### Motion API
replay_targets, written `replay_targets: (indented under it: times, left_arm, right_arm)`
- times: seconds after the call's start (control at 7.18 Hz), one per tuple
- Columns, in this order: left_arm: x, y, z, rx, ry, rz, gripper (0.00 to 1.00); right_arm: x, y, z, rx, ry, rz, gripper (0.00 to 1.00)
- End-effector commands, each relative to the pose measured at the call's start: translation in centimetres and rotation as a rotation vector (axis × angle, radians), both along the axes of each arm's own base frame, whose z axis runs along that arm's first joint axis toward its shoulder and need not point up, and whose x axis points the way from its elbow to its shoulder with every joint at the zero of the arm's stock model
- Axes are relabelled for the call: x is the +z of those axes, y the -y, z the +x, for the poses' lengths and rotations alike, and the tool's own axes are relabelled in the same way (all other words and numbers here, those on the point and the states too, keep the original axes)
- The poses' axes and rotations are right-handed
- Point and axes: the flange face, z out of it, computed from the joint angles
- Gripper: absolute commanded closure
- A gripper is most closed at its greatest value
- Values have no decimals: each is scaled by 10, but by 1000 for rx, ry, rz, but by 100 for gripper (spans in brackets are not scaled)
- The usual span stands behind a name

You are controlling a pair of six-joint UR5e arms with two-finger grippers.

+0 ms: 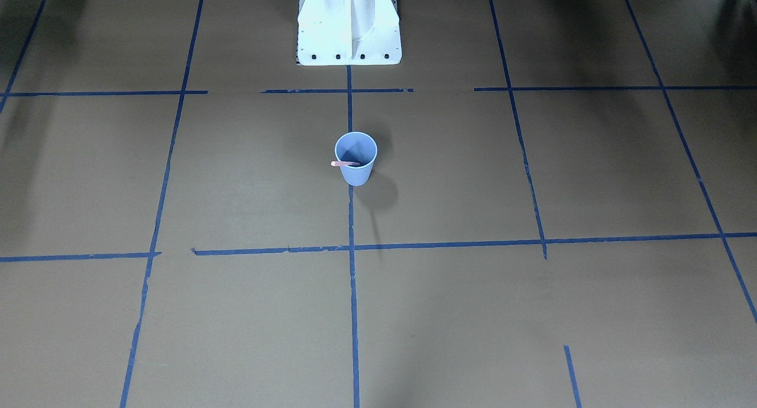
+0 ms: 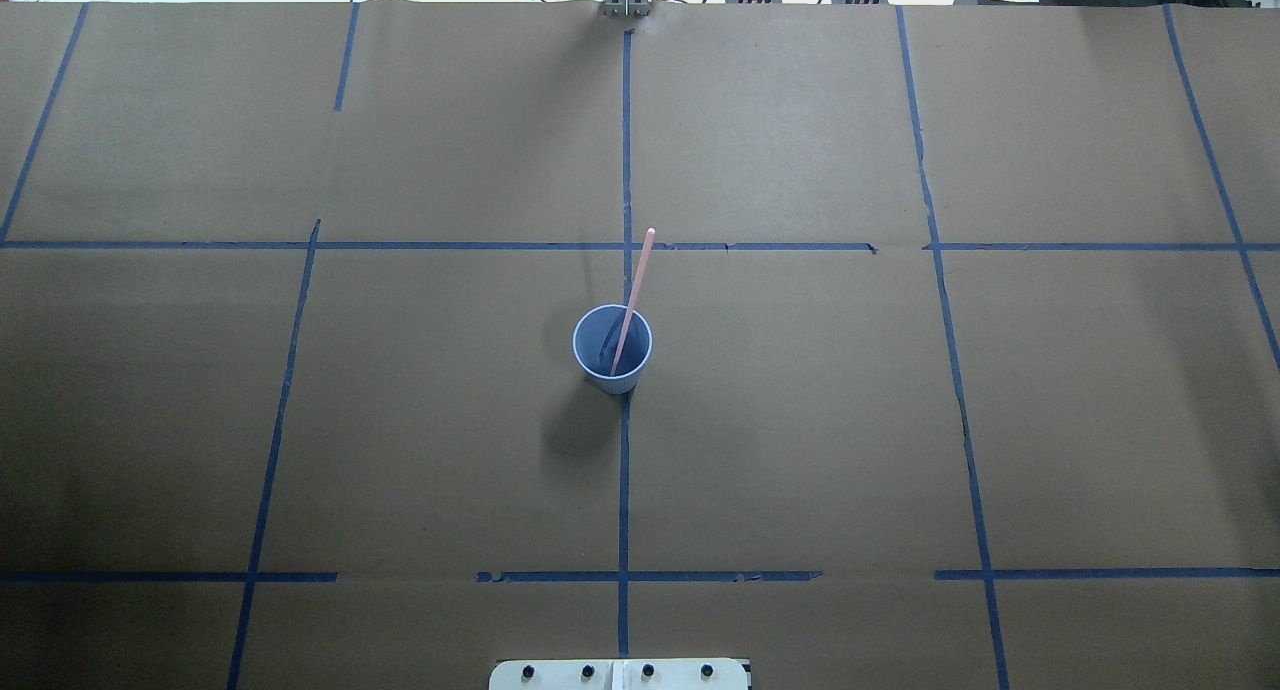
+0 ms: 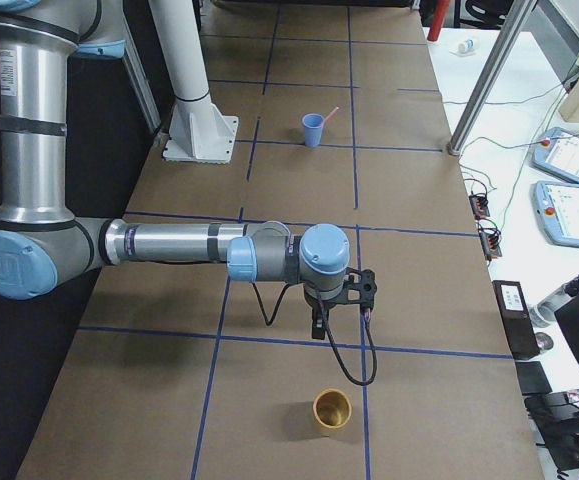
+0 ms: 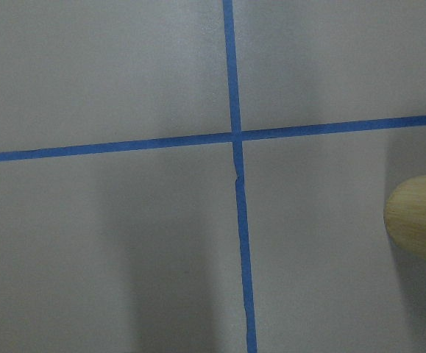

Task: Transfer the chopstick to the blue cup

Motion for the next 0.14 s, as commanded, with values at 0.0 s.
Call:
replay_targets:
  times: [0.0]
  left_arm:
    - [0, 0, 0, 1, 0, 0, 0]
  right_arm:
    - [-1, 1, 0, 0, 0, 3, 0]
